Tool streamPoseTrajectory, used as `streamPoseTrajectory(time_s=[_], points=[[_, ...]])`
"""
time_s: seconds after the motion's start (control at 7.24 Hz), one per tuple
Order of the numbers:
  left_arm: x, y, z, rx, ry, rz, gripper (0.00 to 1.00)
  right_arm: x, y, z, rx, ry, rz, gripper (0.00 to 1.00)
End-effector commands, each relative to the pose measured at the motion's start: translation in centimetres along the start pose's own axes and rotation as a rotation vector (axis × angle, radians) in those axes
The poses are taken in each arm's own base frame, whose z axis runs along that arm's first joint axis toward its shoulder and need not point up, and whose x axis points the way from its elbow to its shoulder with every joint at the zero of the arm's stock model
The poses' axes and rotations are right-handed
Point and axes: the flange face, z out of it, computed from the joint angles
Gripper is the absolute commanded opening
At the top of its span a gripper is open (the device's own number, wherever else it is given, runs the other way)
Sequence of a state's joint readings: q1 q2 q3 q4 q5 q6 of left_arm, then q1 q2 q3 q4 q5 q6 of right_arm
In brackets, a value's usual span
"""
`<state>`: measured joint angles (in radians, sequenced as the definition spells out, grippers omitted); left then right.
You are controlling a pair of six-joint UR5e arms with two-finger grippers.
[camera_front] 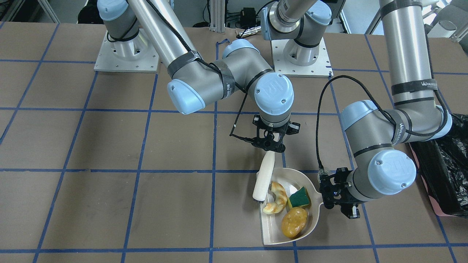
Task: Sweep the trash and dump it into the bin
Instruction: 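Brush the remaining pastry piece into the dustpan with the right gripper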
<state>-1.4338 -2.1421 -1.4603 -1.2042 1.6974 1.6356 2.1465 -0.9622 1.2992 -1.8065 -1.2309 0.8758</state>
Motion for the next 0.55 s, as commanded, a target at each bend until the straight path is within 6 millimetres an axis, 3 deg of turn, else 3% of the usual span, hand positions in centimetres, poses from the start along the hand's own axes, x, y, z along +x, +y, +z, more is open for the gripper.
streamPoseTrajectory(time_s=[0.0,0.14,0.41], points=[[0.0,0.3,-0.2,0.006,-0.004,0.003,0.00,2.4,1.5,-2.4,-0.030,0.051,0.040,0.00],[0.0,1.1,-0.3,0.008,-0.005,-0.007,0.00,4.3,1.4,-4.6,0.009,0.115,0.053,0.00],[-0.2,1.5,-0.9,0.034,-0.018,-0.017,0.00,8.7,-1.1,-9.7,0.060,0.161,0.005,0.00]])
